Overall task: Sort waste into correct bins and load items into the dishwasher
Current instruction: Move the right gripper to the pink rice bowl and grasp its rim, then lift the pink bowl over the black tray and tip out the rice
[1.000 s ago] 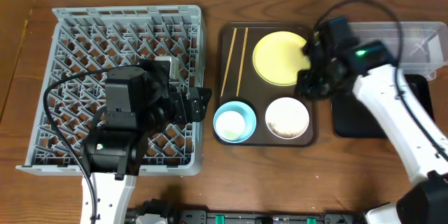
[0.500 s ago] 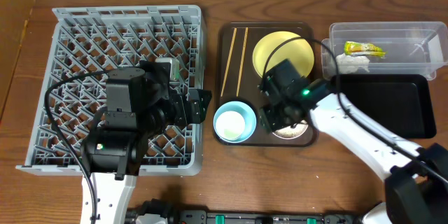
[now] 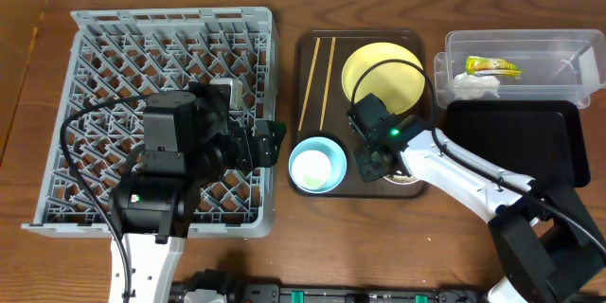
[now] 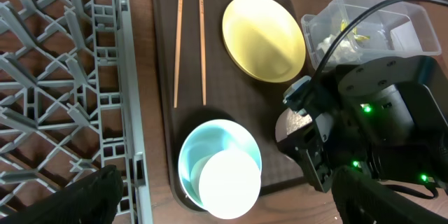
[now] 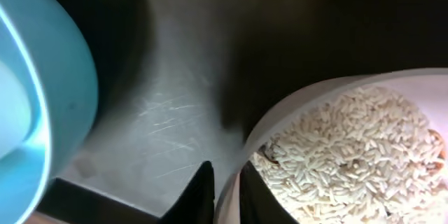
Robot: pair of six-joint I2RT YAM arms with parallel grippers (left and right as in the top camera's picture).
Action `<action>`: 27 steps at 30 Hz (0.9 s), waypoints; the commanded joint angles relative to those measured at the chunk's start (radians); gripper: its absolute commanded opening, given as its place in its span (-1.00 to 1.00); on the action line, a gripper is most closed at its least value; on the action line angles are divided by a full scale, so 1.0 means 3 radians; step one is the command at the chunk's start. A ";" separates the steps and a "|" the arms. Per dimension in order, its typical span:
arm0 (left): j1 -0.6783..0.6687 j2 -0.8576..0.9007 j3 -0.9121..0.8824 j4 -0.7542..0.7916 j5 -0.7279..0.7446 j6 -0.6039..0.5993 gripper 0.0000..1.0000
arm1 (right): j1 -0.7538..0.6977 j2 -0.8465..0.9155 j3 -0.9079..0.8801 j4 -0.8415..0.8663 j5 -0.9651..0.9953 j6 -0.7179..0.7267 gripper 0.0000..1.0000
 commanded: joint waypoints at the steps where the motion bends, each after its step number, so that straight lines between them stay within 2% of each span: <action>1: -0.0004 -0.0008 0.0057 0.0001 0.0020 -0.0017 0.93 | 0.0014 0.0017 -0.0011 0.0074 0.0153 0.0106 -0.98; 5: -0.0004 -0.0008 0.0057 0.0001 0.0020 -0.0017 0.93 | -0.0051 -0.0057 0.0056 0.0043 0.0005 0.0346 -0.98; 15: -0.0004 -0.0008 0.0057 0.0001 0.0020 -0.0017 0.93 | -0.0797 -0.0829 0.0069 -0.0045 -0.1251 0.0347 -0.98; 20: -0.0004 -0.0008 0.0057 0.0001 0.0020 -0.0017 0.93 | -0.1423 -0.1162 0.0066 -0.0362 -0.1921 0.0116 -0.98; 27: -0.0004 -0.0008 0.0057 0.0001 0.0020 -0.0017 0.93 | -0.2202 -0.1198 -0.0017 -0.0767 -0.2494 -0.0409 -0.98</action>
